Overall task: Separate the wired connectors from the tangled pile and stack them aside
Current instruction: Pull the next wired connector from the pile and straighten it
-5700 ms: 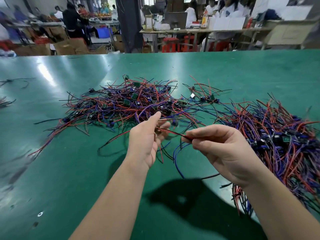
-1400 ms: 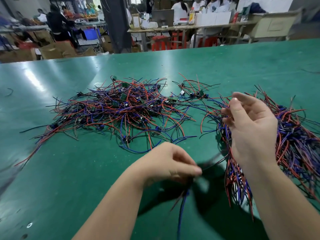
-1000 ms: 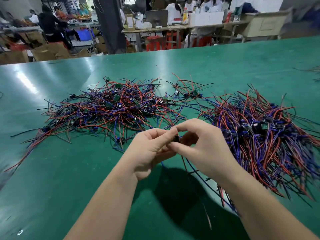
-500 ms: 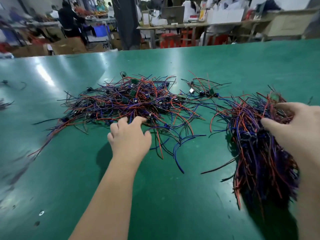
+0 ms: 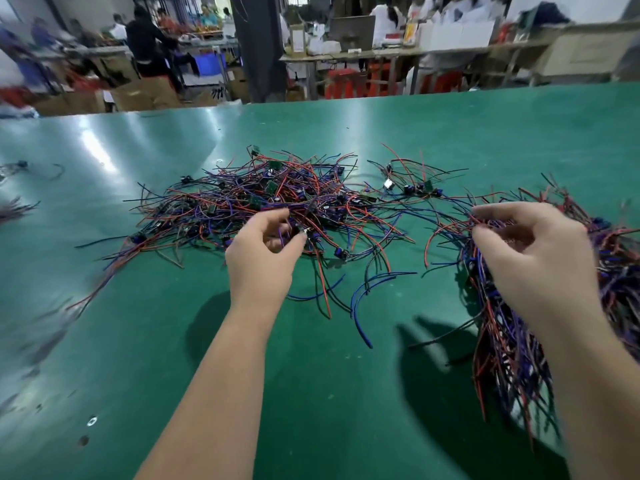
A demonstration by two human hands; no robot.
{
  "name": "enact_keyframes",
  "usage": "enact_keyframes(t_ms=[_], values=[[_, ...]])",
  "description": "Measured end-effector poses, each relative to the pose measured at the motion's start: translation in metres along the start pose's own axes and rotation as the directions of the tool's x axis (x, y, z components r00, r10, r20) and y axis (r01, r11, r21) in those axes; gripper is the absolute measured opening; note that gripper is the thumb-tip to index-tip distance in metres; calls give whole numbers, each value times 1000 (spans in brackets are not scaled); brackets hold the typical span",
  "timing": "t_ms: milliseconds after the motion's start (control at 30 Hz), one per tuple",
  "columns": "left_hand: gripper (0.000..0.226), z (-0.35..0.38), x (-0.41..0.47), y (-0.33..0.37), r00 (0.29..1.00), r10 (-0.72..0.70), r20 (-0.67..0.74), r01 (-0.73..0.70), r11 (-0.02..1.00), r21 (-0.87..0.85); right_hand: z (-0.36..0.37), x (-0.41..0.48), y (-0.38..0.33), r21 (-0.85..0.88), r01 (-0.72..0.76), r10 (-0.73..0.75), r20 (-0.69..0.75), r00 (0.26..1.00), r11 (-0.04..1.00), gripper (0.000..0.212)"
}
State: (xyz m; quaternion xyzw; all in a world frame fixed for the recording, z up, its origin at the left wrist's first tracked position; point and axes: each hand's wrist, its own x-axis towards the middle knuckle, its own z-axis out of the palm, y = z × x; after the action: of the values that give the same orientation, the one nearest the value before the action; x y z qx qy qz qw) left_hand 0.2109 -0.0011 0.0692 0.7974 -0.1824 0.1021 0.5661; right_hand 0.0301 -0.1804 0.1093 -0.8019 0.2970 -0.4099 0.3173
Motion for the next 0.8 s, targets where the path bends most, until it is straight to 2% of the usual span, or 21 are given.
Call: enact_keyframes(t_ms=[100, 233, 333, 433, 533, 667, 733, 800], values=[[51, 2, -4, 8, 993, 104, -59, -114, 974, -194, 8, -4, -2, 119, -35, 27, 71, 997, 992, 20], [58, 5, -10, 17, 968, 194, -159, -234, 928, -291, 12, -6, -4, 212, -84, 56, 133, 989, 974, 24], [53, 3, -10, 23, 962, 103, -252, -211, 865, -456, 15, -7, -8, 400, -174, 112, 174, 978, 900, 30], [46, 0, -8, 28, 950, -19, -312, -190, 758, -624, 16, -9, -13, 645, -303, 176, 256, 951, 701, 29], [44, 0, -11, 32, 931, 40, -362, -262, 764, -590, 17, -10, -15, 719, -439, 219, 384, 897, 539, 34], [45, 5, -20, 39, 905, 207, -372, -389, 759, -523, 24, -13, -17, 727, -518, 265, 446, 855, 450, 48], [47, 9, -24, 40, 890, 303, -341, -441, 759, -478, 25, -13, -17, 731, -551, 283, 472, 835, 403, 46], [50, 13, -30, 40, 881, 378, -284, -469, 769, -435, 26, -13, -18, 730, -589, 293, 512, 807, 347, 33]])
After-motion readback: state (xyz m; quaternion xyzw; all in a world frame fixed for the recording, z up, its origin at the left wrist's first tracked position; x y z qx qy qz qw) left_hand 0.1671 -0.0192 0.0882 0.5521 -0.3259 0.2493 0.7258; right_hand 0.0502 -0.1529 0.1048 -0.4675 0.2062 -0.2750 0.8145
